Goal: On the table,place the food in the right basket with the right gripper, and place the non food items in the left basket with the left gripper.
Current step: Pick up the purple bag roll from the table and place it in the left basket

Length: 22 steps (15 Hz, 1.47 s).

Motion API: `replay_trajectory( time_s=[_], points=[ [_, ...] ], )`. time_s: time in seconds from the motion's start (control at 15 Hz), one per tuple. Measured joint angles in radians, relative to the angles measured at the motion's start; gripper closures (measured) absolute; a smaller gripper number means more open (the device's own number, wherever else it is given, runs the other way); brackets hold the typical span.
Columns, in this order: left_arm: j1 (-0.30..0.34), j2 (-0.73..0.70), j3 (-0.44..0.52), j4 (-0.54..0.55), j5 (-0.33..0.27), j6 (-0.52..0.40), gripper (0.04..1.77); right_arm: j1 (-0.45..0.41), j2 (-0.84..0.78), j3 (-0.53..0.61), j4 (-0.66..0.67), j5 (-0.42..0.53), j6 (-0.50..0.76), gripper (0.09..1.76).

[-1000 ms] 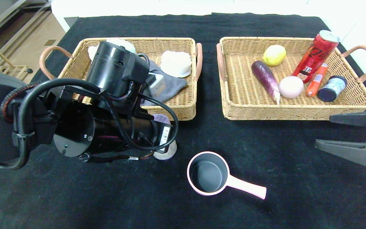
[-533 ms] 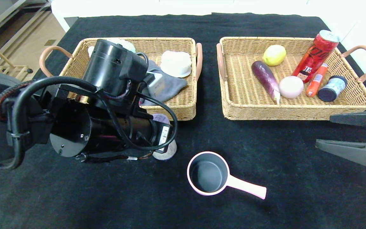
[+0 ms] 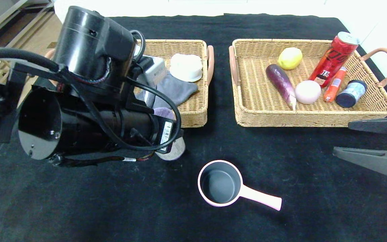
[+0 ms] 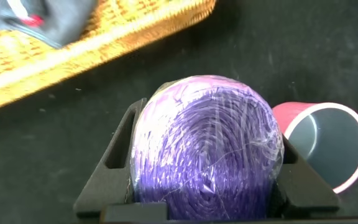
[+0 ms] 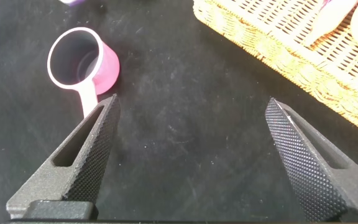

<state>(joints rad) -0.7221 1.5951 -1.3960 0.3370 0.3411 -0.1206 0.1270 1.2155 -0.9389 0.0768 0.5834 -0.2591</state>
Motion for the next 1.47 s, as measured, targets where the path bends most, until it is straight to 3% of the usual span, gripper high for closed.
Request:
replay_trajectory(
  time_s=[0.4, 0.6, 1.13, 1.47],
  points=[
    [0.012, -0.041, -0.113, 0.013, 0.005, 0.068, 0.86, -0.001, 0.002, -0.001, 0.000, 0.000, 0.001, 0.14],
    [0.057, -0.033, -0.190, 0.007, -0.005, 0.123, 0.87, -0.006, 0.005, -0.001, 0.000, 0.001, 0.001, 0.14],
    [0.195, 0.059, -0.373, -0.010, -0.053, 0.161, 0.87, -0.013, 0.006, -0.002, -0.001, 0.002, 0.000, 0.14],
    [0.281, 0.144, -0.454, -0.185, -0.153, 0.229, 0.87, -0.014, 0.006, -0.002, -0.005, 0.001, 0.001, 0.14]
  ],
)
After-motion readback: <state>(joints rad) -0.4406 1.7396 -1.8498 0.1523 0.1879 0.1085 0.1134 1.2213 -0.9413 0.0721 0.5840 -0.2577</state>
